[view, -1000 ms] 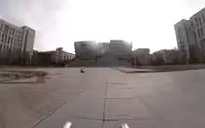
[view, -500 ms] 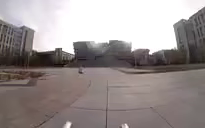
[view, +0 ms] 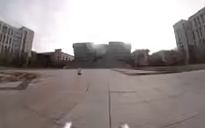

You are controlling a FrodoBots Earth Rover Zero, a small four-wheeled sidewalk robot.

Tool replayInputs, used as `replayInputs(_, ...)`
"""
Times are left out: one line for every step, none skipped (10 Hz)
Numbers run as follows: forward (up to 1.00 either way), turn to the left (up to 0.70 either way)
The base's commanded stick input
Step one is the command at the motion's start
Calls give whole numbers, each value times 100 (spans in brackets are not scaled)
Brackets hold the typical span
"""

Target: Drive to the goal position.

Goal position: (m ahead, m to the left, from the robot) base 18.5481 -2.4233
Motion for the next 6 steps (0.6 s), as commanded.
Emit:
replayInputs(100,0)
replayInputs(100,0)
replayInputs(100,0)
replayInputs(100,0)
replayInputs(100,0)
replayInputs(100,0)
